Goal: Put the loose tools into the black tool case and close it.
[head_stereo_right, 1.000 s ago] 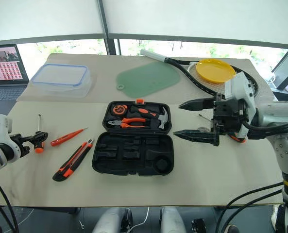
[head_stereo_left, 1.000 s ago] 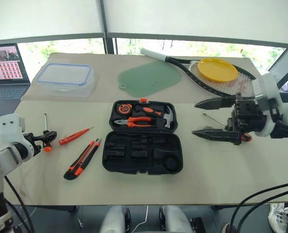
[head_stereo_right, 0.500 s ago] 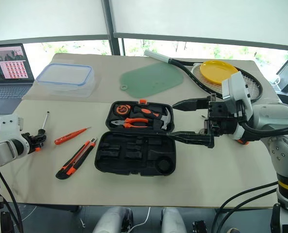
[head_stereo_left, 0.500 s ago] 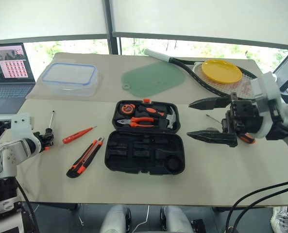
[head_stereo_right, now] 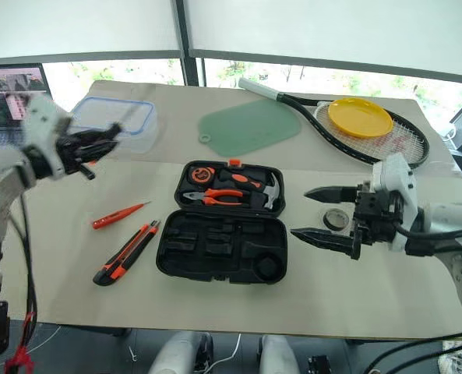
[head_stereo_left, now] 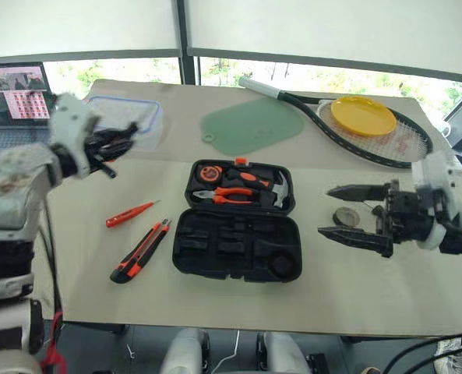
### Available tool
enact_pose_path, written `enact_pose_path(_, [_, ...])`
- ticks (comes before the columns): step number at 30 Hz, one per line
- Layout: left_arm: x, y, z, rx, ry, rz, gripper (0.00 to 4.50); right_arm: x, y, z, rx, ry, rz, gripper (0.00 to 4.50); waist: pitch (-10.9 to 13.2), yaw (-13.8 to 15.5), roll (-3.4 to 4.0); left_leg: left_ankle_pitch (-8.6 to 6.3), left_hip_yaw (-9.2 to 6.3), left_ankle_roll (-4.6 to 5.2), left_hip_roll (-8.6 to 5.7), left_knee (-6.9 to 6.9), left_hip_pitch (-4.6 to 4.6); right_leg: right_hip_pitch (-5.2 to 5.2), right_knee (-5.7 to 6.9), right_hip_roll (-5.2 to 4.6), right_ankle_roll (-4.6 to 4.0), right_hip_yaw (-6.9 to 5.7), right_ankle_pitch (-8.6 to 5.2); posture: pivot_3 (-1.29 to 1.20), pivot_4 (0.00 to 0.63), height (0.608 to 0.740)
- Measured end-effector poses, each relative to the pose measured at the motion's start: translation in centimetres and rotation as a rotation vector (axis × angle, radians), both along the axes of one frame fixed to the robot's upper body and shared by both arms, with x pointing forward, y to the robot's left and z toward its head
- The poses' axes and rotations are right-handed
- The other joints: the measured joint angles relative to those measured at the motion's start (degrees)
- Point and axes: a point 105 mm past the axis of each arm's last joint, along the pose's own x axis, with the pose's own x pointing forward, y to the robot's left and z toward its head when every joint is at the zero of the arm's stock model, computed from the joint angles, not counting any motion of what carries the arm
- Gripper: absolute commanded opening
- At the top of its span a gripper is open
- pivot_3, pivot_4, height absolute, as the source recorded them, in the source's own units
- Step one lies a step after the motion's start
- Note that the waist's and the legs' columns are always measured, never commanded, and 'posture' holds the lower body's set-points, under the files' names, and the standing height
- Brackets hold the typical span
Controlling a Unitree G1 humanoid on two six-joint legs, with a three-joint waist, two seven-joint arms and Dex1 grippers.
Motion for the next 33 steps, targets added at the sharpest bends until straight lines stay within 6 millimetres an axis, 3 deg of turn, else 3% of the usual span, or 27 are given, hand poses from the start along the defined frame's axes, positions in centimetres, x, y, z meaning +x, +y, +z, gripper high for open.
enact_pose_path(5, [-1.9, -5.0, -5.8, 0.256, 0.151, -0.366, 0.89, -0.2, -1.1, -0.3, -0.008, -0.006, -0.080, 4.50, 0.0, -0.8, -0.02, -0.15, -0.01, 0.28, 0.04, 0.19, -0.10, -0.04, 0.01, 0.48, 0.22, 0.01, 0.00, 0.00, 0.150, 0.738])
enact_pose_path(9, [-1.6, -7.4, -7.3, 0.375, 0.160, -0.471, 0.89, -0.8, -1.1, -0.7, -0.010, -0.015, -0.109, 4.50, 0.0, -0.4, -0.03, -0.16, -0.14, 0.31, 0.02, 0.39, -0.22, -0.01, 0.08, 0.53, 0.28, -0.02, -0.02, 0.00, 0.150, 0.738])
enact_pose_path(15, [-0.7, -6.7, -9.7, 0.469, 0.221, -0.448, 0.89, -1.3, -1.1, -0.5, 0.004, -0.036, -0.151, 4.50, 0.1, -0.7, -0.03, -0.34, -0.18, 0.59, 0.10, 0.88, -0.40, 0.00, 0.16, 0.48, 0.53, 0.05, 0.05, 0.00, 0.150, 0.738])
enact_pose_path(27, [-0.1, -7.0, -11.1, 0.449, 0.254, -0.429, 0.89, -1.4, -1.0, -0.1, 0.034, -0.042, -0.185, 4.50, 0.1, -0.3, -0.03, -0.38, -0.24, 0.67, 0.11, 1.07, -0.37, 0.11, 0.25, 0.42, 0.61, 0.04, 0.13, 0.00, 0.150, 0.738])
enact_pose_path(29, [-0.1, -7.0, -11.1, 0.447, 0.260, -0.425, 1.90, -1.4, -0.9, 0.1, 0.038, -0.044, -0.182, 4.50, 0.1, -0.2, -0.03, -0.38, -0.25, 0.67, 0.11, 1.09, -0.38, 0.11, 0.26, 0.42, 0.61, 0.04, 0.13, 0.00, 0.150, 0.738])
enact_pose_path(32, [-0.4, -7.1, -10.5, 0.451, 0.255, -0.431, 2.80, -1.4, -0.8, 0.1, 0.047, -0.034, -0.177, 4.50, 0.1, -0.1, -0.03, -0.38, -0.26, 0.67, 0.11, 1.11, -0.38, 0.12, 0.28, 0.41, 0.61, 0.03, 0.13, 0.00, 0.150, 0.738])
enact_pose_path(33, [-0.4, -7.0, -10.3, 0.451, 0.259, -0.428, 2.80, -1.4, -0.8, 0.1, 0.049, -0.031, -0.175, 4.50, 0.1, -0.1, -0.03, -0.38, -0.26, 0.67, 0.11, 1.12, -0.38, 0.12, 0.29, 0.41, 0.61, 0.04, 0.13, 0.00, 0.150, 0.738])
